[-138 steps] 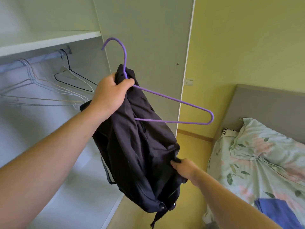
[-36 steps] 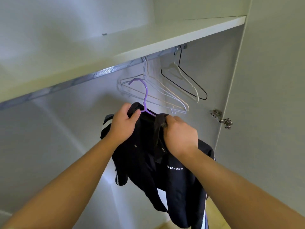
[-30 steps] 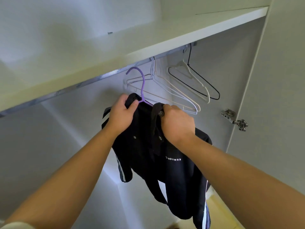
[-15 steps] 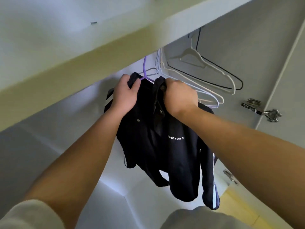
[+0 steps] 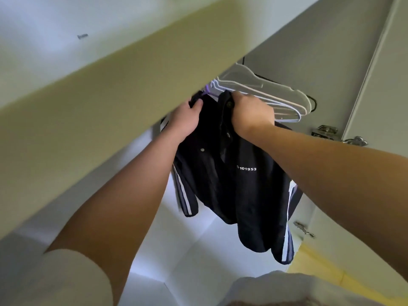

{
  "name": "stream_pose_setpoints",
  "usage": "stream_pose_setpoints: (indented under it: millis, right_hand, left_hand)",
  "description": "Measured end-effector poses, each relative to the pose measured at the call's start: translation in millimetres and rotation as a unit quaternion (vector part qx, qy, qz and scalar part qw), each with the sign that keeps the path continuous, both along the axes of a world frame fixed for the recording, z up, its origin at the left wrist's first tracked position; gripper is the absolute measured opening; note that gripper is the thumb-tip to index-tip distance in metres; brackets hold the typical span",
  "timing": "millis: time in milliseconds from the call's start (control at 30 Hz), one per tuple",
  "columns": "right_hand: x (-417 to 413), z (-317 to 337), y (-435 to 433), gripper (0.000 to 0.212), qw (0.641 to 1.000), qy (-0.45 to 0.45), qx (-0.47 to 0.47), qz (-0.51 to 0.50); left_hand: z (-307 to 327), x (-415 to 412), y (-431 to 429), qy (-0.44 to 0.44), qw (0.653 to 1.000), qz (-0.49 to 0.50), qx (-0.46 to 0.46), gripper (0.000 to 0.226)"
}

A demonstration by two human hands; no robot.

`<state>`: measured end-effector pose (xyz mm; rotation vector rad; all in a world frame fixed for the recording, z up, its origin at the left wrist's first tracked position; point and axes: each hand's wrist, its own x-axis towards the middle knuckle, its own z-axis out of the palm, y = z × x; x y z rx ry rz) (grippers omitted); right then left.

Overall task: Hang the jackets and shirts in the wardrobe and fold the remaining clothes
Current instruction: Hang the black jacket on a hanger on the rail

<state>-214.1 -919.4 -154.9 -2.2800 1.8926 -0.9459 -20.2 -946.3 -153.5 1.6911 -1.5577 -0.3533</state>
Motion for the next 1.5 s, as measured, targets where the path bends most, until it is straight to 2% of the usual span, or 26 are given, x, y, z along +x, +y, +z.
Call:
stream_pose_setpoints:
  millis: [167, 267, 333, 500, 633, 800, 900, 1067, 1200, 1300, 1367, 1433, 1500]
  right_hand:
    - [-14, 2, -8, 0.029, 1.000, 0.023, -0.005, -0.016]
    - [-18, 1, -3, 0.026, 0.999, 0.038, -0.019, 0.001]
    - [-16, 1, 2, 0.024, 0.998, 0.044, -0.034, 0.028]
    - [-10, 0, 6, 0.018, 0.995, 0.035, -0.057, 0.070]
    - [-11, -7, 5, 0.017, 0.995, 0.043, -0.045, 0.079]
    - [-17, -14, 7, 0.030, 0.994, 0.008, -0.012, 0.105]
    - [-19, -21, 16, 0.031, 0.994, -0.024, -0.027, 0.106]
    - [-16, -41, 36, 0.035, 0.988, 0.057, -0.139, 0.040]
    - [-12, -65, 44, 0.041, 0.986, 0.059, -0.156, 0.004]
    - [-11, -84, 52, 0.041, 0.991, 0.064, -0.121, 0.008]
    - [-12, -96, 58, 0.036, 0.995, 0.056, -0.066, 0.053]
    - [-14, -106, 62, 0.044, 0.993, 0.044, 0.030, 0.110]
    - [-17, -113, 65, 0.060, 0.978, 0.039, 0.141, 0.146]
  left_hand:
    - [6, -19, -11, 0.011, 0.999, -0.020, 0.039, 0.062]
    - [4, -19, 4, 0.003, 1.000, 0.000, 0.005, 0.030]
    - [1, -16, 17, 0.015, 0.999, 0.014, -0.030, 0.025]
    - [-6, -2, 40, 0.011, 0.996, 0.036, -0.082, 0.028]
    - [-17, 1, 54, -0.075, 0.992, 0.031, -0.092, 0.026]
    - [-33, 2, 67, -0.068, 0.983, 0.079, -0.154, 0.037]
    - [-44, 0, 72, -0.051, 0.985, 0.095, -0.138, 0.041]
    - [-65, 0, 80, -0.026, 0.996, 0.045, -0.072, 0.062]
    - [-74, 4, 84, -0.005, 0.997, 0.040, -0.068, 0.058]
    - [-81, 5, 87, 0.009, 0.997, 0.049, -0.059, 0.057]
    - [-86, 3, 89, 0.022, 0.998, 0.051, -0.029, 0.060]
    - [-93, 1, 92, 0.035, 0.998, 0.043, 0.000, 0.059]
    - [-104, 0, 94, 0.019, 0.999, 0.043, 0.018, 0.048]
